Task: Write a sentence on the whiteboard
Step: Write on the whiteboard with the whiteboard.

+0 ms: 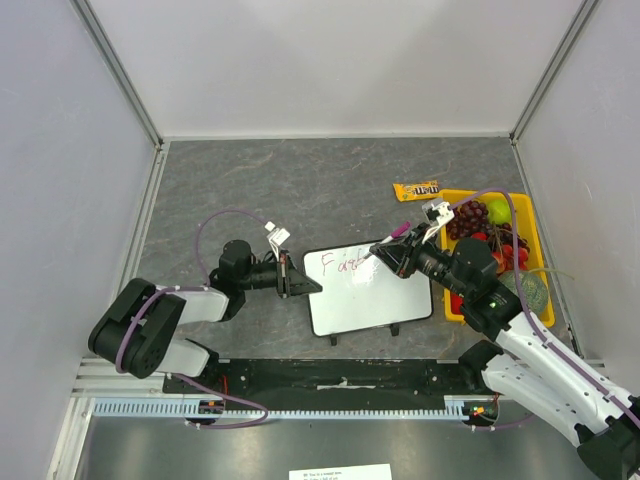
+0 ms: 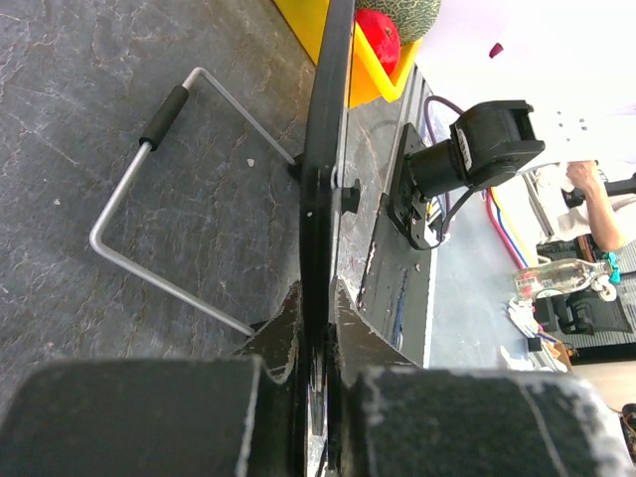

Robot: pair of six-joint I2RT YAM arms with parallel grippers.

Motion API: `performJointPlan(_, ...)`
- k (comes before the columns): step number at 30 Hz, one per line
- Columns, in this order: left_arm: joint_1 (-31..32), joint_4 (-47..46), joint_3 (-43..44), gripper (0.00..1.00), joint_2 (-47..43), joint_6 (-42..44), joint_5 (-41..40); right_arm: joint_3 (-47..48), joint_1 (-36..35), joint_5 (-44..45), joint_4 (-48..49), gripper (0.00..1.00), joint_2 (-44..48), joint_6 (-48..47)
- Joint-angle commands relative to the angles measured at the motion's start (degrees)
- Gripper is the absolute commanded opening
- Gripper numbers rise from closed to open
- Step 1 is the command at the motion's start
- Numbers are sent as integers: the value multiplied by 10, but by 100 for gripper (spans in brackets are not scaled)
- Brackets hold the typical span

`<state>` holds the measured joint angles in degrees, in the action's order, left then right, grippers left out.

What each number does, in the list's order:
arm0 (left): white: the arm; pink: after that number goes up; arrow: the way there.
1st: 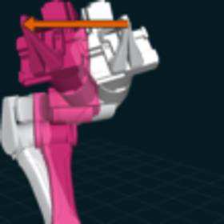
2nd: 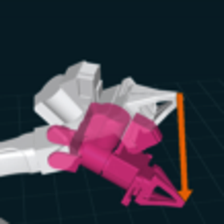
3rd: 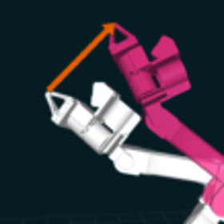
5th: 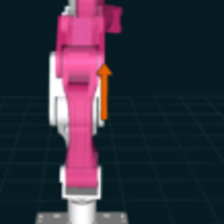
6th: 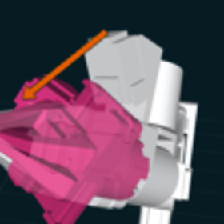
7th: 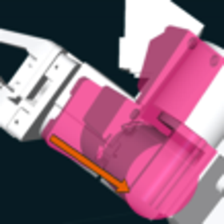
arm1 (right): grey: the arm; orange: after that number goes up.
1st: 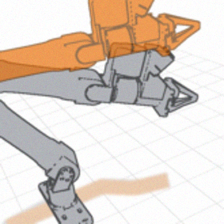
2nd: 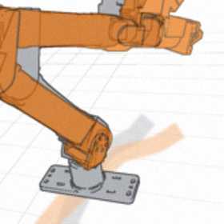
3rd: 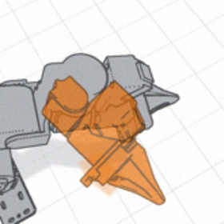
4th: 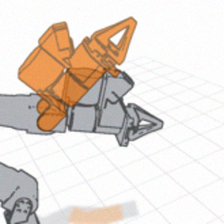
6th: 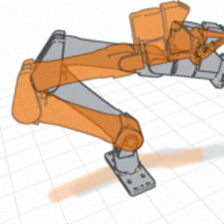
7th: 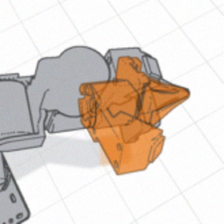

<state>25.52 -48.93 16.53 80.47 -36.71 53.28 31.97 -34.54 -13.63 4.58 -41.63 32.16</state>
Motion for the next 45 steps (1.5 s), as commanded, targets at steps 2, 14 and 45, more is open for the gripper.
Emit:
performJointPlan(2,13,96,4,2,-17,75,-14,-1,0,4,10,0,8,-13)
performJointPlan(14,13,165,1,2,-46,100,-44,10,-6,28,-1,0,-15,-39)
performJointPlan(45,12,184,6,2,-43,103,-61,-14,-106,125,5,0,43,-75)
